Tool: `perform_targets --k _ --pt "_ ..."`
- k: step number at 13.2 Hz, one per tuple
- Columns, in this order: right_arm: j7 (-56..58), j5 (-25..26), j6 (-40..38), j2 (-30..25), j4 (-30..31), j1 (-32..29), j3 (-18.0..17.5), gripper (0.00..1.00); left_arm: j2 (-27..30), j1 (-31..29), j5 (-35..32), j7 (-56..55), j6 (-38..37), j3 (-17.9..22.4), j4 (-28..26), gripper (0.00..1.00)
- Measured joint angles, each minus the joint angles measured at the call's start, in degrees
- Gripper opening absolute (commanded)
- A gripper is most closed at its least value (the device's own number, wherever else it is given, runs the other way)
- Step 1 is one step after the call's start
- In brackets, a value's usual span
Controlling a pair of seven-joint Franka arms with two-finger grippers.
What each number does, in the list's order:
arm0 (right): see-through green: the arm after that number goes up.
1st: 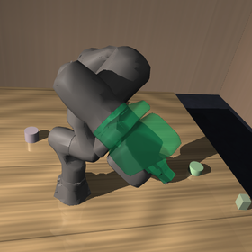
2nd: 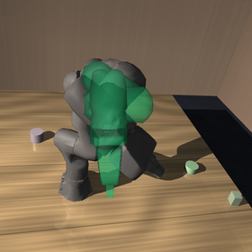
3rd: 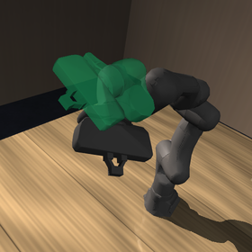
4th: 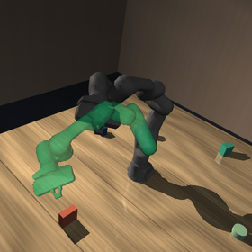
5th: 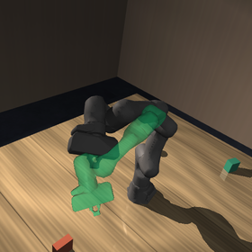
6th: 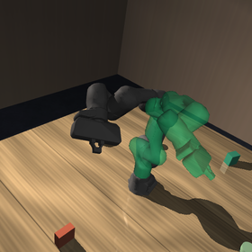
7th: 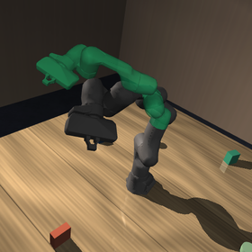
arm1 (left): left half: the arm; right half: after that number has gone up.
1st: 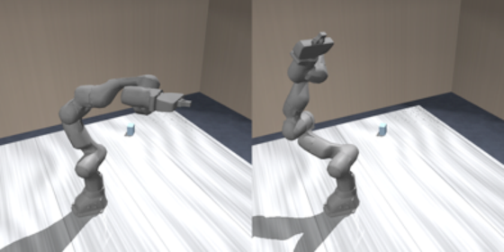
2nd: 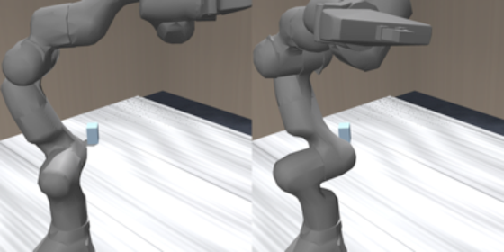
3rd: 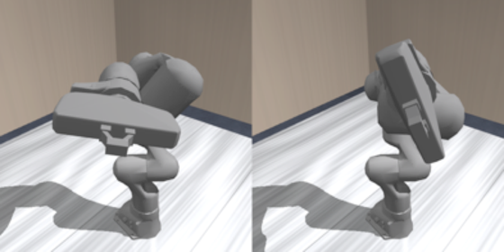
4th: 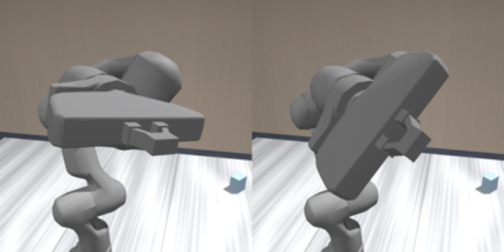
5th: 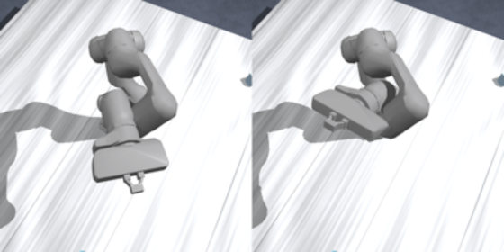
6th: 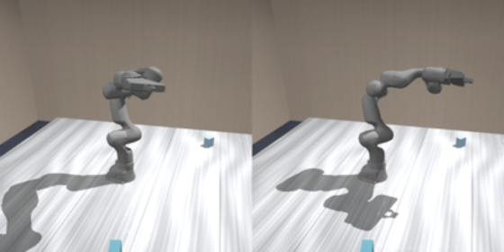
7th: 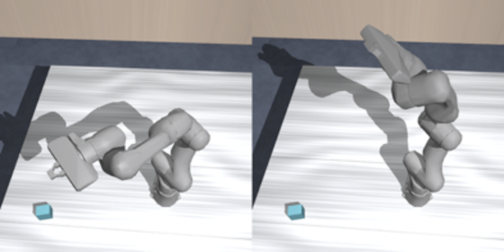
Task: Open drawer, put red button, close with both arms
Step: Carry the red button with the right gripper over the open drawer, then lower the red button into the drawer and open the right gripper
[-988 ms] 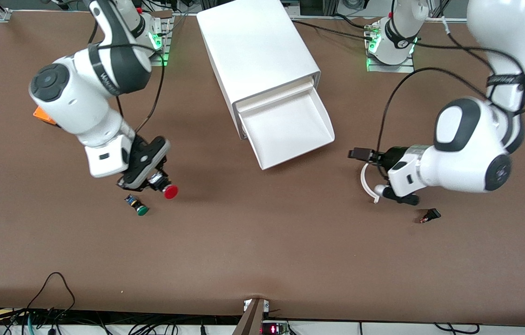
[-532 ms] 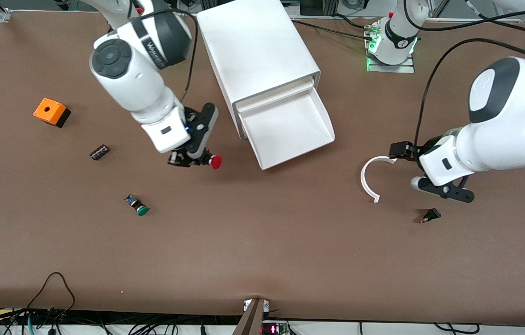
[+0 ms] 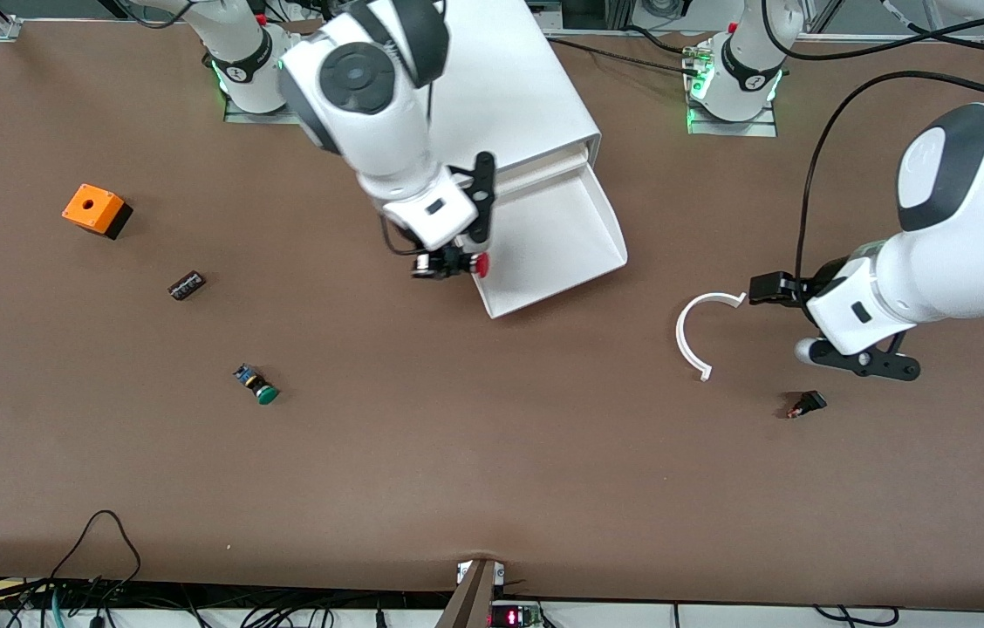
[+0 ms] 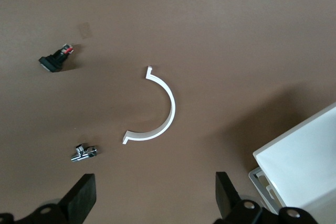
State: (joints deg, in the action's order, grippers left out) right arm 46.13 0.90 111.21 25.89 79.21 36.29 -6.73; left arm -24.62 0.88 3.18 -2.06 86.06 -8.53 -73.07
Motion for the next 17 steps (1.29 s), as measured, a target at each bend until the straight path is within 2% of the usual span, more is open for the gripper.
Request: perform_targets --k 2,6,14,17 --pt "0.00 1.74 -0.39 1.78 -1.47 4.50 1.64 0.19 0.05 -2.12 -0.28 -0.27 0.00 0.28 0.44 1.00" --pt "0.13 1.88 -0.40 4.01 -2.19 12.96 7.46 0.20 0.05 -6.18 -0.26 -0.32 -0.54 0.30 0.62 1.00" --pt "2.41 1.90 2.61 10.77 -4.03 15.98 8.23 0.20 -2.21 -5.44 -0.25 -0.75 0.57 -0.38 0.59 1.00" --pt "6.82 1.93 3.34 12.44 -4.22 17.65 9.39 0.20 -2.20 -5.36 -0.25 -0.78 0.57 -0.38 0.64 1.00"
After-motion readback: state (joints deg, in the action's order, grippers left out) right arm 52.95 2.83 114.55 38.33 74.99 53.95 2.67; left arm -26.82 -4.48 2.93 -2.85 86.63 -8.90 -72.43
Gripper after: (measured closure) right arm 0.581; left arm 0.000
